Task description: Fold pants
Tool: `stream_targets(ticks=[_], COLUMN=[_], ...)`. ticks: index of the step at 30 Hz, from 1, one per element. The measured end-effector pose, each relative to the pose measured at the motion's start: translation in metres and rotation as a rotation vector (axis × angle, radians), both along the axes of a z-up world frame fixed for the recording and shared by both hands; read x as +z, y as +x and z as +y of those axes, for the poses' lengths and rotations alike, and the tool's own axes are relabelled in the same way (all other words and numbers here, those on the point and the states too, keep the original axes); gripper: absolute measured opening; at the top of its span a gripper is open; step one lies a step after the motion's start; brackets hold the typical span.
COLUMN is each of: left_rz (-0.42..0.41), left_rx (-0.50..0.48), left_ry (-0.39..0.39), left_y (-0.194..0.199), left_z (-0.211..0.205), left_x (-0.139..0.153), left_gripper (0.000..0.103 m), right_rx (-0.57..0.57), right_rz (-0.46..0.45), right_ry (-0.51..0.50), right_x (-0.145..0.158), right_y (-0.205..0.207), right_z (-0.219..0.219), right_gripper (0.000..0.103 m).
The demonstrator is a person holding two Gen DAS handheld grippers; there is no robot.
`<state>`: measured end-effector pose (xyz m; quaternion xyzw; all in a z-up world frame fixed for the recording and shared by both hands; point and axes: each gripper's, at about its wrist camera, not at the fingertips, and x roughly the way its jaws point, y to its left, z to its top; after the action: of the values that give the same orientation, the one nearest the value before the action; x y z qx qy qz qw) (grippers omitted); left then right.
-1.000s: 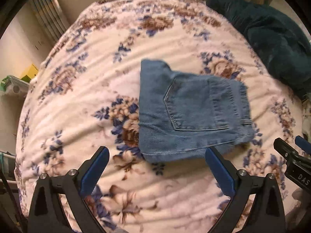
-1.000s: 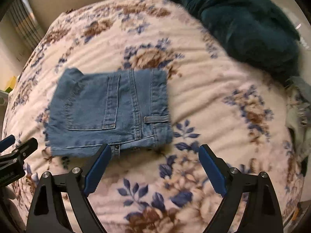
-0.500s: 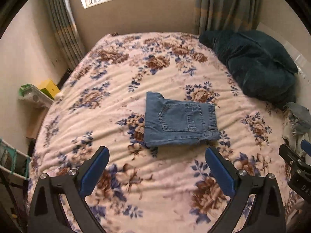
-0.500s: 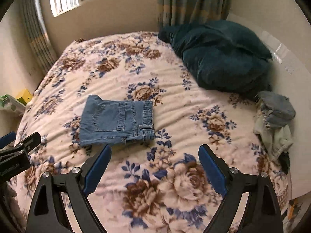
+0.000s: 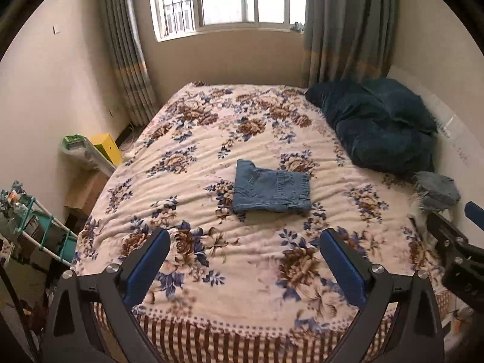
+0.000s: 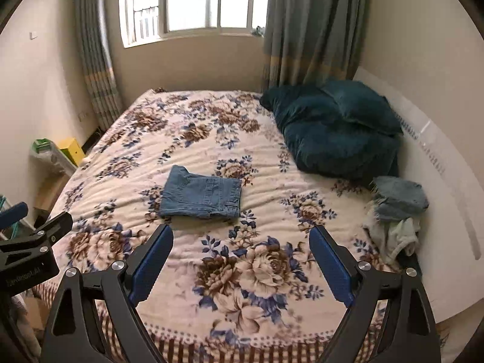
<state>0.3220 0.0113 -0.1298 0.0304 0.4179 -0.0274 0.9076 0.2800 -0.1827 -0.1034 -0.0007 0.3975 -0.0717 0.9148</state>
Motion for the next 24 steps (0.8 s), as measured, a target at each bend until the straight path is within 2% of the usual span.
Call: stream_targets(ticks=[7, 14, 18, 24], left_rz=[-0.049, -0.066, -0.068, -0.091], left_rx=[0.008, 0.001, 0.006, 0.01], left_ry=[-0.008, -0.022, -0.023, -0.026], left_y=[-0.058, -0.094, -0.108, -0.123], left_z=[0.005, 0.017, 0.023, 0.029], left_x=[0.06, 0.094, 0.102, 0.113], left_gripper=[0.102, 0.102, 0.102, 0.102], right_rx=[0.032, 0.027, 0.027, 0.019], right_rz=[-0.007, -0.066, -0.082, -0.077], right_ry=[0.019, 0.019, 0.012, 0.004], right_x=[0.07, 0.132, 0.156, 0.169], right_y=[-0.071, -0.125, -0.149, -0.168], right_z=[0.011, 0.021, 0.031, 0.037], right_gripper=[0.094, 0.094, 0.096, 0.096])
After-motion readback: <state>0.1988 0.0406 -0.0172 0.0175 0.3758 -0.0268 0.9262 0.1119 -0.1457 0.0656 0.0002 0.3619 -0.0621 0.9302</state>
